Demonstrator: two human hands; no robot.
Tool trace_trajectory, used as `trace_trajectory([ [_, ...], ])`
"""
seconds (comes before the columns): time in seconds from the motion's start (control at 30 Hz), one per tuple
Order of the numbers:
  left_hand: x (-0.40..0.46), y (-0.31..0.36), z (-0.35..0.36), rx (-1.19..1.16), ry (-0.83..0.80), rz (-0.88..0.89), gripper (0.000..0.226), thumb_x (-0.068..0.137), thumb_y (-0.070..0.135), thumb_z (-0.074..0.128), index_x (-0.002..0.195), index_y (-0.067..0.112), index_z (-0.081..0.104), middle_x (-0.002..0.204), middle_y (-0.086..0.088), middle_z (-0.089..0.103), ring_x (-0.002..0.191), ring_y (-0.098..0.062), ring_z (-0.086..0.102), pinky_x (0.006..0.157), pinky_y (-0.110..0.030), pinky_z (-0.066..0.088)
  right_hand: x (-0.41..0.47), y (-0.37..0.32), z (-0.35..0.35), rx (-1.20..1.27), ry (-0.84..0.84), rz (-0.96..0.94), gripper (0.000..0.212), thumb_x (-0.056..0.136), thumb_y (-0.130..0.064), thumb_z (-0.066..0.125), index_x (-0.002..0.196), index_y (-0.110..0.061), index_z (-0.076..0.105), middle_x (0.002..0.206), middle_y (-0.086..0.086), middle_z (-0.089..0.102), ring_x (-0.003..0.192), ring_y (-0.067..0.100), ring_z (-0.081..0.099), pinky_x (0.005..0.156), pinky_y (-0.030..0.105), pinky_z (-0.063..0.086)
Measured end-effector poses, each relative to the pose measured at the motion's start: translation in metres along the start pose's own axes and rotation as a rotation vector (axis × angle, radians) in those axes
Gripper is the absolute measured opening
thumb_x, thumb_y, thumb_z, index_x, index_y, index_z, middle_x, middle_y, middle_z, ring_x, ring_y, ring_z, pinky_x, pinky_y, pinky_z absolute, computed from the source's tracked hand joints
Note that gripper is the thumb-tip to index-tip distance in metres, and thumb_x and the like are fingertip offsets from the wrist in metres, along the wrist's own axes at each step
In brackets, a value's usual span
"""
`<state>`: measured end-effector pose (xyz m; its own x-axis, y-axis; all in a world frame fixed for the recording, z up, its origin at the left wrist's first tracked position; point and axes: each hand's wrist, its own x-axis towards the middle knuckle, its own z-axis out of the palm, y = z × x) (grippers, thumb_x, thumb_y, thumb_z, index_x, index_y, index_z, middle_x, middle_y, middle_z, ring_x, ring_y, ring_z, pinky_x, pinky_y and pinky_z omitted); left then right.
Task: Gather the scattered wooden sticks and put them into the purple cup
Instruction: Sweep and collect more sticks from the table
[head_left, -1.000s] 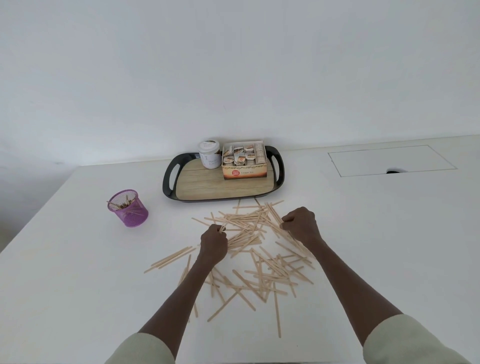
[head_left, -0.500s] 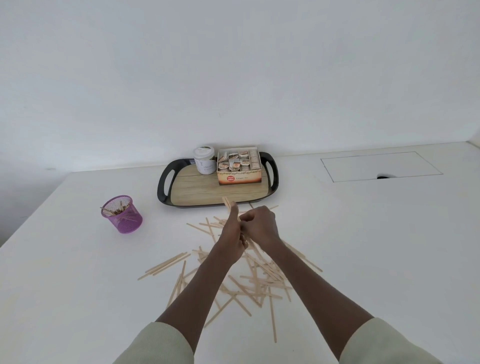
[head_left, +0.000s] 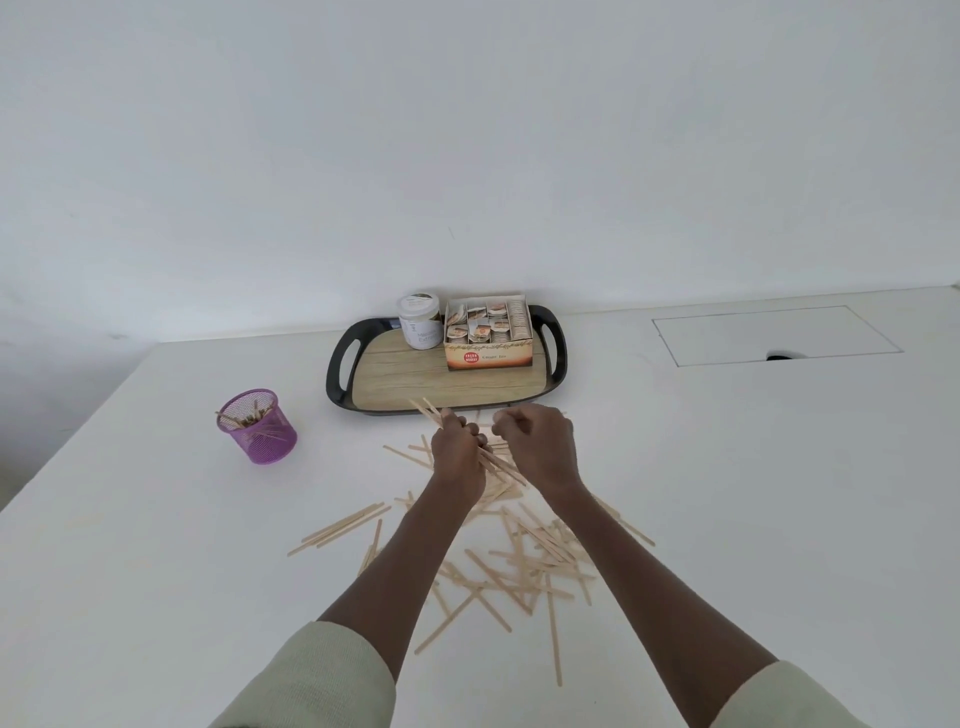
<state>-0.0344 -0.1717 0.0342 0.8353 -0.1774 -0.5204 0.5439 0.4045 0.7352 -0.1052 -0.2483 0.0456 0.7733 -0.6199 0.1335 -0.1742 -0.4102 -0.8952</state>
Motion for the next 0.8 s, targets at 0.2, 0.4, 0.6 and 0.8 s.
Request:
trace_trajectory([
  [0.2, -0.005, 0.008, 0.006, 0.06, -0.002, 0.118, 0.046, 0.096, 0.052, 0.054, 0.068, 0.018, 0.039, 0.048, 0.007, 0.03, 0.038, -0.01, 0.027, 0.036, -0.022, 0.026, -0.007, 0.025, 0.005, 0.536, -0.048, 0.574, 0.039, 0.096, -0.04, 0.058, 0.082, -0.008, 0.074, 0.085, 0.011, 0.077, 0.077, 0.022, 0.068, 0.077, 0.035, 0.053],
  [0.4, -0.029, 0.008, 0.017, 0.177, -0.095, 0.295, 0.043, 0.085, 0.041, 0.066, 0.061, 0.017, 0.04, 0.045, 0.003, 0.032, 0.038, -0.013, 0.028, 0.041, -0.026, 0.03, -0.022, 0.021, 0.019, 1.255, -0.271, 0.836, 0.057, 0.1, -0.053, 0.045, 0.108, 0.0, 0.064, 0.089, 0.013, 0.073, 0.082, 0.025, 0.071, 0.073, 0.035, 0.057],
  [0.6, -0.053, -0.002, 0.021, 0.224, -0.199, 0.413, 0.037, 0.082, 0.037, 0.07, 0.058, 0.019, 0.048, 0.05, -0.001, 0.039, 0.047, -0.015, 0.04, 0.052, -0.029, 0.041, -0.014, 0.0, 0.018, 1.585, -0.412, 0.708, 0.067, 0.101, -0.052, 0.033, 0.09, -0.005, 0.079, 0.099, 0.012, 0.075, 0.097, 0.026, 0.074, 0.079, 0.035, 0.06],
  [0.8, -0.057, 0.002, 0.023, 0.303, -0.111, 0.467, 0.05, 0.09, 0.044, 0.059, 0.049, 0.022, 0.041, 0.049, 0.001, 0.037, 0.046, -0.014, 0.036, 0.059, -0.035, 0.038, -0.014, 0.002, 0.018, 1.55, -0.418, 0.692, 0.065, 0.1, -0.055, 0.034, 0.11, -0.004, 0.075, 0.119, 0.016, 0.071, 0.108, 0.029, 0.071, 0.085, 0.037, 0.059],
])
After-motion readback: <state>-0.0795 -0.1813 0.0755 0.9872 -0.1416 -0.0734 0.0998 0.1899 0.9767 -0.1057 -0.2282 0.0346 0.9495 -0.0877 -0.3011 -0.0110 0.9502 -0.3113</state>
